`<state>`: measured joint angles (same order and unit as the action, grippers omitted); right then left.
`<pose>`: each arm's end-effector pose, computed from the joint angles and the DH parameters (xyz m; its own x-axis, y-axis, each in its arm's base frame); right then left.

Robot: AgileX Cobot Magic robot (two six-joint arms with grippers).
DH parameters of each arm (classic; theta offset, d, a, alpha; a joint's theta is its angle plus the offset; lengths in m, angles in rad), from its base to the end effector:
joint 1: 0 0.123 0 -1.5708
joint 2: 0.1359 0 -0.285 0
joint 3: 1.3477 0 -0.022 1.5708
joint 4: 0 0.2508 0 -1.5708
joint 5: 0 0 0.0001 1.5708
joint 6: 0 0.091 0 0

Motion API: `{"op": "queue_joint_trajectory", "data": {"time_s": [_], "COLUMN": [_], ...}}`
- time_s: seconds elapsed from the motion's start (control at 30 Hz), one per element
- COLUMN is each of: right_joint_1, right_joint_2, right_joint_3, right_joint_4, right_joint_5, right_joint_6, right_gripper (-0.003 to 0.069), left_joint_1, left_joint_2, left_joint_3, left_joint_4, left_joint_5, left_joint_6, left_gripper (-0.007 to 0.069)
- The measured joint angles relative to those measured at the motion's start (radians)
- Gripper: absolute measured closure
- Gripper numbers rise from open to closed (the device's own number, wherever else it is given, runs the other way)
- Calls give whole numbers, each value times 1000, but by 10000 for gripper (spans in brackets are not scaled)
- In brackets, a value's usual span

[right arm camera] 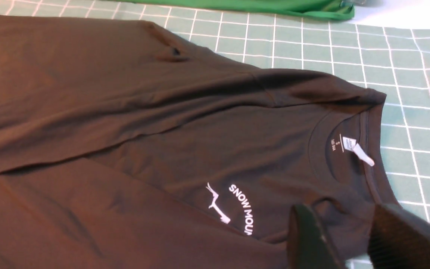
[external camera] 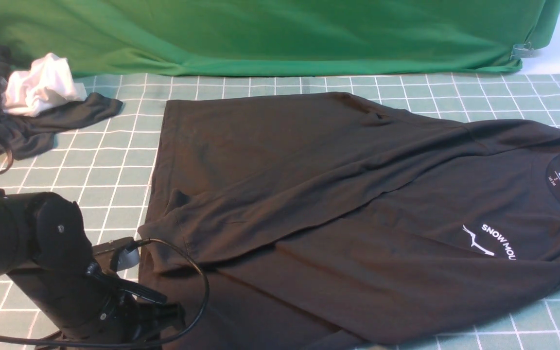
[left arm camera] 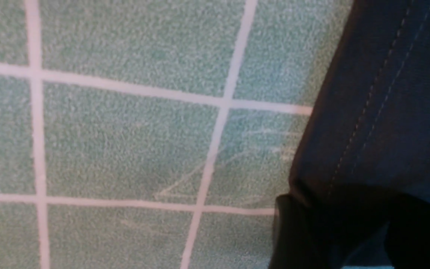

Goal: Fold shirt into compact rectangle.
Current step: 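Grasp the near edge of the shirt at its hem and shoulder corners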

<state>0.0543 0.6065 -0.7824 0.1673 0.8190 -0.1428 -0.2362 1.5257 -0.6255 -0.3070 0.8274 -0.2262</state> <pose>0.1027 0.0167 0.3549 -0.5164 -0.0559 -0.8545 -0.1720 0.9843 0.0396 0.1995 -0.0689 0.1512 -0.9722 -0.1909 0.1356 -0.2138 0.9598 -0.1819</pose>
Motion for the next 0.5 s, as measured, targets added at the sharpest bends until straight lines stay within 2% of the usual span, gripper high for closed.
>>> {"op": "queue_joint_trajectory", "data": {"time_s": [0.13, 0.17, 0.2, 0.37, 0.5], "right_joint_1": [0, 0, 0, 18, 121], "right_joint_2": [1, 7, 15, 70, 139], "right_joint_3": [0, 0, 0, 0, 0], "right_joint_4": [15, 20, 22, 40, 56], "right_joint_5": [14, 44, 64, 108, 114], "right_joint_6": [-7, -24, -33, -57, -114], "right_gripper": [418, 415, 413, 411, 411], "left_joint_1": [0, 0, 0, -2, -2], "left_joint_2": [0, 0, 0, -12, -77], "left_joint_3": [-1, -1, 0, 0, 0], "left_joint_4": [22, 34, 39, 57, 101], "left_joint_5": [5, 2, -1, -4, -13], "left_joint_6": [32, 36, 36, 35, 18], "left_gripper": [466, 538, 575, 611, 611]}}
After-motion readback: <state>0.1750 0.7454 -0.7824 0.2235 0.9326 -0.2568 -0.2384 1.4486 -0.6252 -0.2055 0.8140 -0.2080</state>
